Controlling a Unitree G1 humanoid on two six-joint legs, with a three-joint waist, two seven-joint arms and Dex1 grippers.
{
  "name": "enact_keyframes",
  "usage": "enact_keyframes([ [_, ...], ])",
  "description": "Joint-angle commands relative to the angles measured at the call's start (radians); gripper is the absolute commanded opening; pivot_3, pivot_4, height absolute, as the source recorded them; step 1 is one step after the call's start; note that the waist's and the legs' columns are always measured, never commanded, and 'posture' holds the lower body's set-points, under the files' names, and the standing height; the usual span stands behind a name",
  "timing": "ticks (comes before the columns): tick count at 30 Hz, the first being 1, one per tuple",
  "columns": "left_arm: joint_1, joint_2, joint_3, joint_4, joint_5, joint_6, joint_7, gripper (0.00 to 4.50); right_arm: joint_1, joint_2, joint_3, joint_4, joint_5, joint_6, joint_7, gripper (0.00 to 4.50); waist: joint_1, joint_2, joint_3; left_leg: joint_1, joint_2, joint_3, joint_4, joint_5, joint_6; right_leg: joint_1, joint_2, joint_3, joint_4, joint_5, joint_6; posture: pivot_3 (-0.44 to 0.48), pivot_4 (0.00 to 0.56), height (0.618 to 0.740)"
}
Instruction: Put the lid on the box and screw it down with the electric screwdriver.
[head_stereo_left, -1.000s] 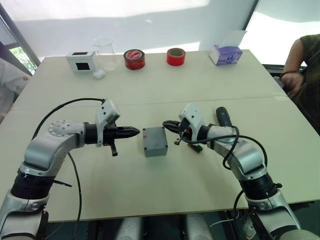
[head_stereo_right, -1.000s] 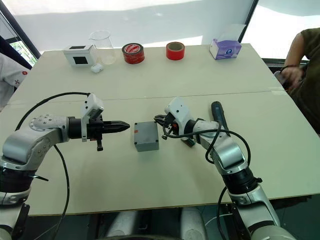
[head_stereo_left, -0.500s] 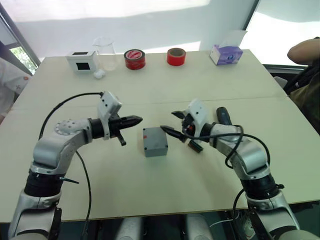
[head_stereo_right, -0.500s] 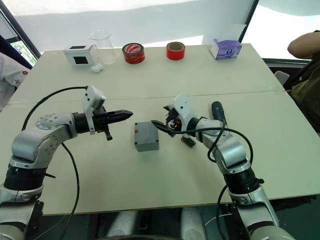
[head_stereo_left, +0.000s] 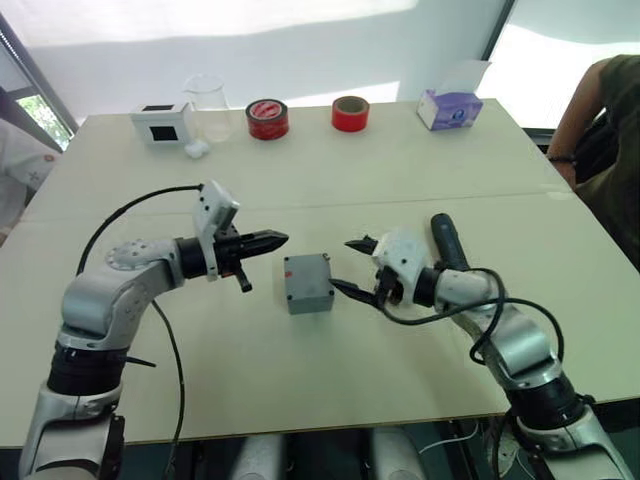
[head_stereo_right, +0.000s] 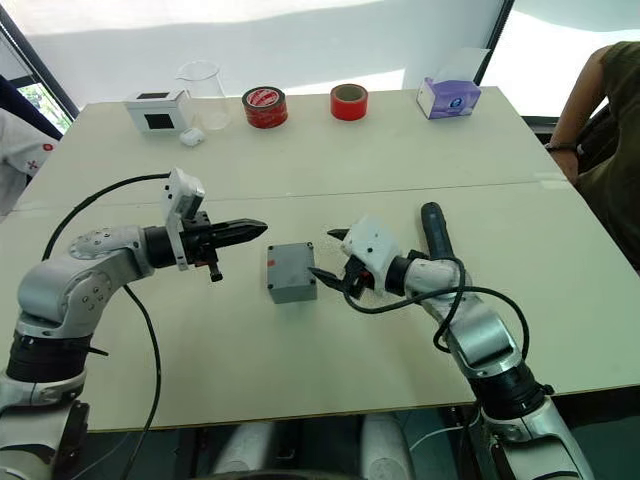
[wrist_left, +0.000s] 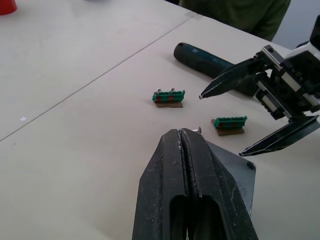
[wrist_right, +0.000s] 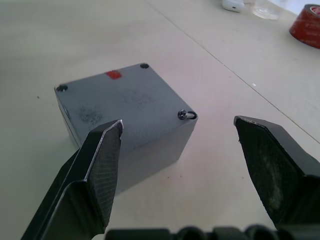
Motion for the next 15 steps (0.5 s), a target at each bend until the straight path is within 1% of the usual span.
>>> enact_keyframes([
  [1, -0.013, 0.029, 0.003, -0.033, -0.010, 0.004, -0.015, 0.00, -0.027, 0.043, -0.015, 0.073, -0.015, -0.109, -0.001, 3.60, -0.001, -0.001, 0.000, 0.000, 0.000, 0.000, 0.000, 0.000, -0.001, 0.000, 0.000, 0.000, 0.000, 0.000, 0.000, 0.000, 0.150, 0.740],
  [3, -0.016, 0.039, 0.003, -0.032, -0.010, 0.006, -0.018, 0.00, -0.042, 0.064, -0.022, 0.119, -0.011, -0.137, 0.006, 3.60, -0.003, -0.001, 0.000, 0.000, 0.000, 0.000, 0.000, 0.001, -0.002, 0.000, 0.000, 0.000, 0.000, 0.000, 0.000, 0.000, 0.150, 0.740],
  [6, -0.013, 0.047, 0.008, -0.040, -0.014, 0.012, -0.016, 0.00, -0.056, 0.086, -0.032, 0.164, 0.004, -0.161, 0.022, 3.03, -0.001, -0.001, 0.000, 0.000, 0.000, 0.000, 0.000, 0.002, -0.003, 0.000, 0.000, 0.000, 0.000, 0.000, 0.000, 0.000, 0.150, 0.740],
  [10, -0.002, 0.059, 0.015, -0.050, -0.017, 0.019, -0.018, 0.00, -0.063, 0.111, -0.043, 0.174, 0.035, -0.137, 0.038, 1.66, -0.002, 0.000, 0.000, 0.000, 0.000, 0.000, 0.000, 0.002, -0.003, 0.000, 0.000, 0.000, 0.000, 0.000, 0.000, 0.000, 0.150, 0.740],
  [12, 0.003, 0.065, 0.018, -0.056, -0.016, 0.022, -0.018, 0.00, -0.060, 0.117, -0.049, 0.170, 0.046, -0.119, 0.043, 0.75, -0.002, 0.000, 0.000, 0.000, 0.000, 0.000, 0.000, 0.002, -0.003, 0.000, 0.000, 0.000, 0.000, 0.000, 0.000, 0.000, 0.150, 0.740],
  [13, 0.005, 0.068, 0.019, -0.057, -0.016, 0.022, -0.018, 0.00, -0.057, 0.118, -0.052, 0.165, 0.050, -0.111, 0.047, 0.43, -0.002, 0.000, 0.000, 0.000, 0.000, -0.001, 0.000, 0.002, -0.003, 0.000, 0.000, 0.000, 0.000, 0.000, 0.000, 0.000, 0.150, 0.740],
  [15, 0.007, 0.072, 0.021, -0.057, -0.016, 0.022, -0.019, 0.00, -0.052, 0.118, -0.054, 0.156, 0.054, -0.100, 0.051, 0.43, -0.001, 0.000, 0.000, 0.000, 0.000, 0.000, 0.000, 0.002, -0.003, 0.000, 0.000, 0.000, 0.000, 0.000, 0.000, 0.000, 0.150, 0.740],
])
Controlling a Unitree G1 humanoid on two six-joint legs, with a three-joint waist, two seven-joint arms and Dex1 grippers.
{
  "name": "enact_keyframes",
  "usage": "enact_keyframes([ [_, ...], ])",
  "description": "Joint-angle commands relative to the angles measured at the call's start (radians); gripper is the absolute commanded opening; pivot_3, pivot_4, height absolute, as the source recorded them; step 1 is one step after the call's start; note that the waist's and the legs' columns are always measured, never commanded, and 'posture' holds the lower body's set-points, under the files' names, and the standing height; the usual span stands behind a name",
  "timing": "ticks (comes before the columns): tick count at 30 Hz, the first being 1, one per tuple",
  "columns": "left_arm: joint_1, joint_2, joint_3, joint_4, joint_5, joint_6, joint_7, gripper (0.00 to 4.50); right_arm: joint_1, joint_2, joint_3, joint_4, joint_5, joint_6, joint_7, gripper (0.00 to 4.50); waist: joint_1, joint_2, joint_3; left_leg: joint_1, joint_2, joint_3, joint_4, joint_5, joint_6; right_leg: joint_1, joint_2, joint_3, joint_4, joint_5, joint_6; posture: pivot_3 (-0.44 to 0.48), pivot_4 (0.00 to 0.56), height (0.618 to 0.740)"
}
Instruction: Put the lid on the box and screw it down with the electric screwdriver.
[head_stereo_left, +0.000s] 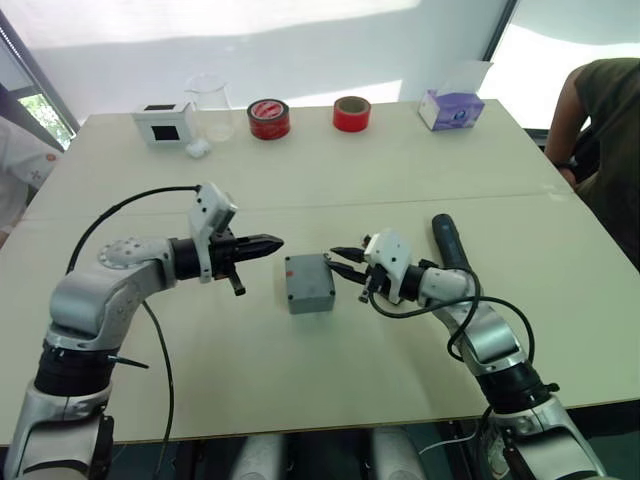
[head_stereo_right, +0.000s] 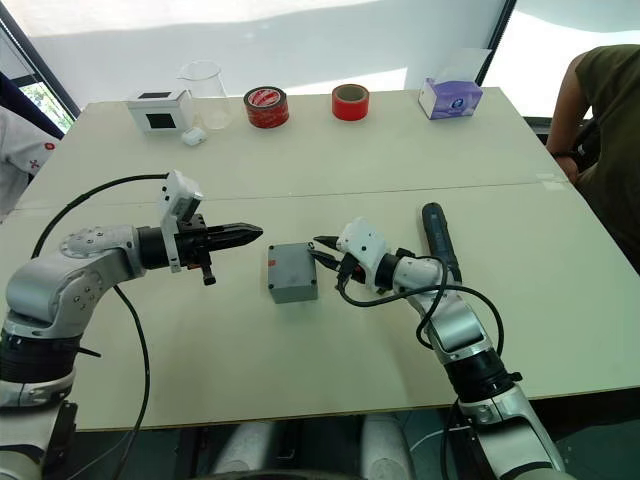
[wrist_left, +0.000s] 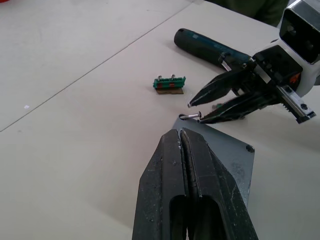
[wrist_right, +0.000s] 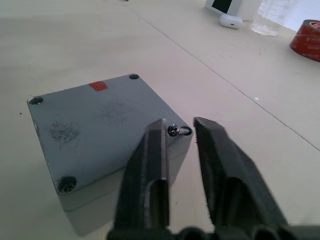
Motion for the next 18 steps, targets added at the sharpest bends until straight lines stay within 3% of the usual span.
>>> enact_keyframes([
  [1, 0.004, 0.020, 0.026, -0.029, -0.015, -0.001, -0.004, 0.00, 0.001, 0.007, -0.029, -0.045, 0.033, 0.018, 0.009, 0.43, 0.001, 0.000, 0.000, 0.000, 0.000, 0.000, 0.000, 0.000, 0.000, 0.000, 0.000, 0.000, 0.000, 0.000, 0.000, 0.000, 0.150, 0.740],
  [18, -0.001, 0.018, 0.000, -0.006, 0.007, -0.026, -0.014, 0.00, -0.005, 0.015, -0.021, -0.047, 0.018, 0.030, -0.006, 0.19, 0.000, 0.000, 0.000, 0.000, 0.000, 0.000, 0.000, 0.000, 0.000, 0.000, 0.000, 0.000, 0.000, 0.000, 0.000, 0.000, 0.150, 0.740],
])
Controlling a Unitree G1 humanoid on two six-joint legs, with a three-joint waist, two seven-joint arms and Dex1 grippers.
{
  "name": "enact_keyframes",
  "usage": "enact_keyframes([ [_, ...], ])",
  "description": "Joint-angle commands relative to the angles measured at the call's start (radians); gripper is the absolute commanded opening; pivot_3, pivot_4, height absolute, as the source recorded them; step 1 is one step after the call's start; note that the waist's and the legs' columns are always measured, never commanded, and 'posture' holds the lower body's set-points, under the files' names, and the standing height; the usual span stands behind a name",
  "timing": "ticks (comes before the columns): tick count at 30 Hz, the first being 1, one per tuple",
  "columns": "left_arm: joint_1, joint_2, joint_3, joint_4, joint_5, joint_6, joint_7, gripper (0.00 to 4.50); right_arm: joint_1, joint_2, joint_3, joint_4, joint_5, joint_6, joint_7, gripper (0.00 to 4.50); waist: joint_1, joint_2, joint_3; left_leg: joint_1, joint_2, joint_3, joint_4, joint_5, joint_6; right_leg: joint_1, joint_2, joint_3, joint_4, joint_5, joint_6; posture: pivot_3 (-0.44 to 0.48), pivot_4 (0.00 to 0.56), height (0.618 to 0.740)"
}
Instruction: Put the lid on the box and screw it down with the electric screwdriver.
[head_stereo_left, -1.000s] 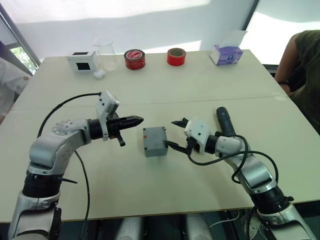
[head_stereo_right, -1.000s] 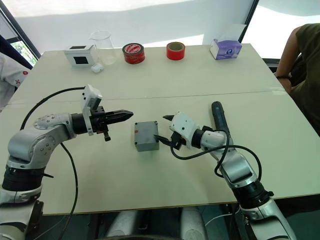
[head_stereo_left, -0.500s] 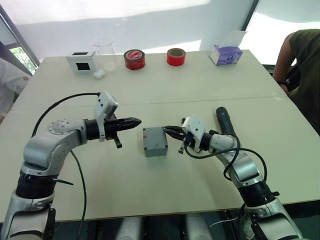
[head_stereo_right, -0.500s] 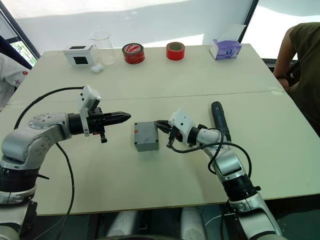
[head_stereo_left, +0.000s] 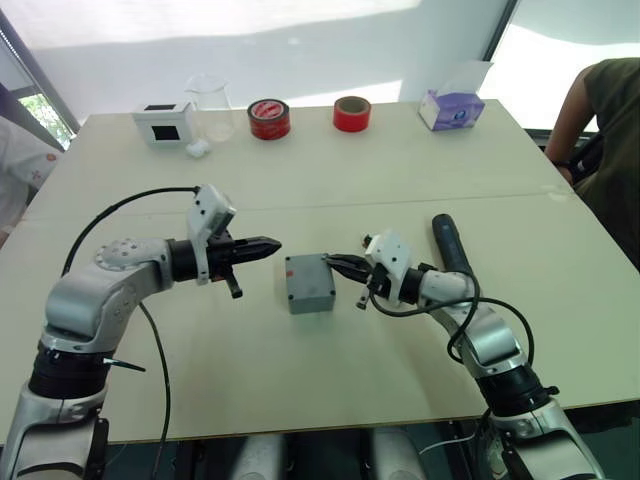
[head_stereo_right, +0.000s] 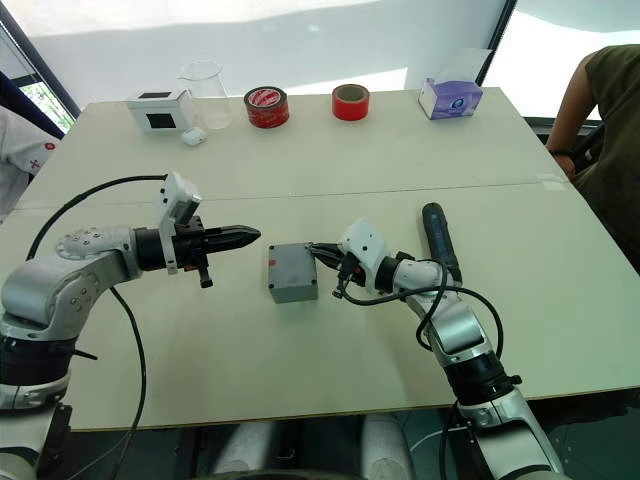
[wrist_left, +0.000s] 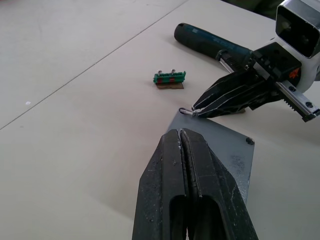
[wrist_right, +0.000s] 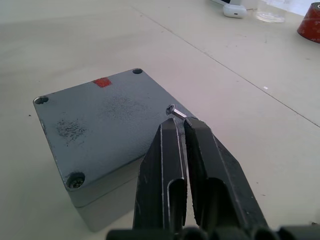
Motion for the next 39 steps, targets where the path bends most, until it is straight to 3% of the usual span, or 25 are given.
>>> enact_keyframes([
  [1, -0.009, 0.008, 0.004, -0.010, 0.003, -0.017, -0.005, 0.00, -0.019, 0.009, -0.013, -0.030, -0.004, -0.019, -0.003, 0.19, 0.000, 0.000, 0.000, 0.000, 0.000, 0.000, 0.000, 0.000, 0.000, 0.000, 0.000, 0.000, 0.000, 0.000, 0.000, 0.000, 0.150, 0.740],
  [11, 0.006, 0.015, 0.007, -0.019, 0.002, -0.013, -0.006, 0.00, -0.034, -0.024, 0.016, -0.012, -0.116, -0.144, -0.001, 0.19, 0.000, 0.000, 0.000, 0.000, 0.000, 0.000, 0.000, 0.000, 0.000, 0.000, 0.000, 0.000, 0.000, 0.000, 0.000, 0.000, 0.150, 0.740],
  [14, 0.007, 0.016, 0.006, -0.020, 0.001, -0.014, -0.008, 0.00, -0.033, -0.020, 0.010, -0.015, -0.117, -0.144, 0.002, 0.94, 0.000, 0.000, 0.000, 0.000, 0.000, 0.000, 0.000, 0.000, 0.000, 0.000, 0.000, 0.000, 0.000, 0.000, 0.000, 0.000, 0.150, 0.740],
  [18, 0.009, 0.019, 0.005, -0.018, 0.002, -0.017, -0.014, 0.00, -0.031, -0.030, 0.012, -0.034, -0.124, -0.135, 0.016, 2.58, 0.000, 0.000, 0.000, 0.000, 0.000, 0.000, 0.000, 0.000, 0.000, 0.000, 0.000, 0.000, 0.000, 0.000, 0.000, 0.000, 0.150, 0.740],
  [39, 0.010, 0.017, 0.005, -0.046, -0.006, 0.006, 0.006, 0.00, -0.078, 0.003, 0.050, 0.039, -0.179, -0.173, 0.026, 2.58, 0.000, 0.000, 0.000, 0.000, 0.000, 0.000, 0.000, 0.000, 0.000, 0.000, 0.000, 0.000, 0.000, 0.000, 0.000, 0.000, 0.150, 0.740],
])
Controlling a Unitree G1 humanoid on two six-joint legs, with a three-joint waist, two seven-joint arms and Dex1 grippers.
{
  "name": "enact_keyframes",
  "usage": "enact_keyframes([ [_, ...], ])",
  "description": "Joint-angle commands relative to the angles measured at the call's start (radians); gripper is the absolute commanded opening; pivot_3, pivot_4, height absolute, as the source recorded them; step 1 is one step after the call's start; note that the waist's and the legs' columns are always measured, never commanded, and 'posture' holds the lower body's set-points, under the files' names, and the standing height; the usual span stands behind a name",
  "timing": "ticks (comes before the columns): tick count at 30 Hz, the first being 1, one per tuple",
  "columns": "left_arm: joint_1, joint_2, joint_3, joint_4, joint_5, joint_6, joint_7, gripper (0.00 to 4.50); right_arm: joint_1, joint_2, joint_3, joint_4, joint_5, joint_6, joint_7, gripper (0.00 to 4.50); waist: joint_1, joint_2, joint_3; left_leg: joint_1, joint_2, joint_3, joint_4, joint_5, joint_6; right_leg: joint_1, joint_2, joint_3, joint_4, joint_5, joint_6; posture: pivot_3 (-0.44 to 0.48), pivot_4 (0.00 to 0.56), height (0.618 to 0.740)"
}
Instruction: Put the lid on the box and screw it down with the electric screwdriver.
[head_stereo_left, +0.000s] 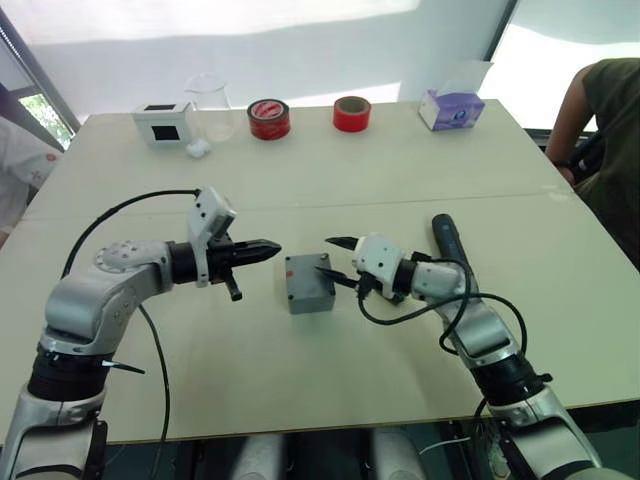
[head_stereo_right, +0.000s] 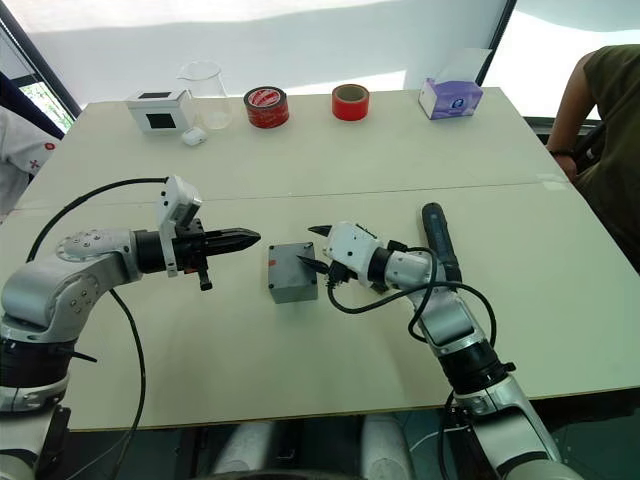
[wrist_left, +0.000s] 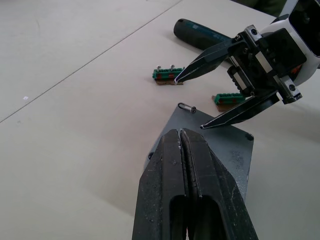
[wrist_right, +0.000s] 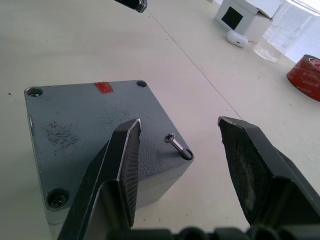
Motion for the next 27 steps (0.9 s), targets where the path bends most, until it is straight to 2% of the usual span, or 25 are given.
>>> enact_keyframes([
  [1, -0.003, 0.013, 0.007, -0.038, -0.006, 0.000, 0.004, 0.00, -0.016, 0.010, 0.003, 0.001, 0.001, 0.006, 0.004, 2.58, 0.000, 0.000, 0.000, 0.000, 0.000, 0.000, 0.000, 0.000, 0.000, 0.000, 0.000, 0.000, 0.000, 0.000, 0.000, 0.000, 0.150, 0.740],
  [3, -0.004, 0.012, 0.007, -0.039, -0.006, 0.001, 0.006, 0.00, -0.017, 0.012, 0.004, 0.004, 0.002, 0.017, 0.004, 2.02, 0.000, 0.000, 0.000, 0.000, 0.000, 0.000, 0.000, 0.000, 0.000, 0.000, 0.000, 0.000, 0.000, 0.000, 0.000, 0.000, 0.150, 0.740],
  [4, -0.005, 0.011, 0.007, -0.040, -0.007, 0.002, 0.008, 0.00, -0.018, 0.013, 0.005, 0.006, 0.001, 0.019, 0.004, 1.88, 0.000, 0.000, 0.000, 0.000, 0.000, 0.000, 0.000, 0.000, 0.000, 0.000, 0.000, 0.000, 0.000, 0.000, 0.000, 0.000, 0.150, 0.740],
  [6, -0.006, 0.010, 0.008, -0.040, -0.008, 0.003, 0.010, 0.00, -0.018, 0.014, 0.005, 0.009, 0.000, 0.021, 0.005, 1.19, 0.000, 0.000, 0.000, 0.000, 0.000, 0.000, 0.000, 0.000, 0.000, 0.000, 0.000, 0.000, 0.000, 0.000, 0.000, 0.000, 0.150, 0.740],
  [8, -0.007, 0.009, 0.007, -0.037, -0.006, 0.001, 0.010, 0.00, -0.015, 0.014, 0.006, 0.009, 0.001, 0.024, 0.008, 0.26, 0.000, 0.000, 0.000, 0.000, 0.000, 0.000, 0.000, 0.000, 0.000, 0.000, 0.000, 0.000, 0.000, 0.000, 0.000, 0.000, 0.150, 0.740],
  [9, -0.008, 0.009, 0.007, -0.035, -0.005, 0.000, 0.010, 0.00, -0.013, 0.014, 0.007, 0.009, 0.002, 0.026, 0.009, 0.01, 0.000, 0.000, 0.000, 0.000, 0.000, 0.000, 0.000, 0.000, 0.000, 0.000, 0.000, 0.000, 0.000, 0.000, 0.000, 0.000, 0.150, 0.740],
  [18, -0.007, 0.006, 0.007, -0.023, 0.001, -0.012, 0.008, 0.00, -0.019, 0.014, -0.009, 0.000, 0.017, 0.045, 0.013, 0.01, 0.000, 0.000, 0.000, 0.000, 0.000, 0.000, 0.000, 0.000, 0.000, 0.000, 0.000, 0.000, 0.000, 0.000, 0.000, 0.000, 0.150, 0.740],
  [27, 0.009, 0.005, 0.003, -0.021, 0.007, -0.026, 0.004, 0.00, -0.047, 0.047, -0.061, -0.067, 0.165, 0.293, 0.029, 0.01, 0.000, 0.000, 0.000, 0.000, 0.000, 0.000, 0.000, 0.000, 0.000, 0.000, 0.000, 0.000, 0.000, 0.000, 0.000, 0.000, 0.150, 0.740],
])
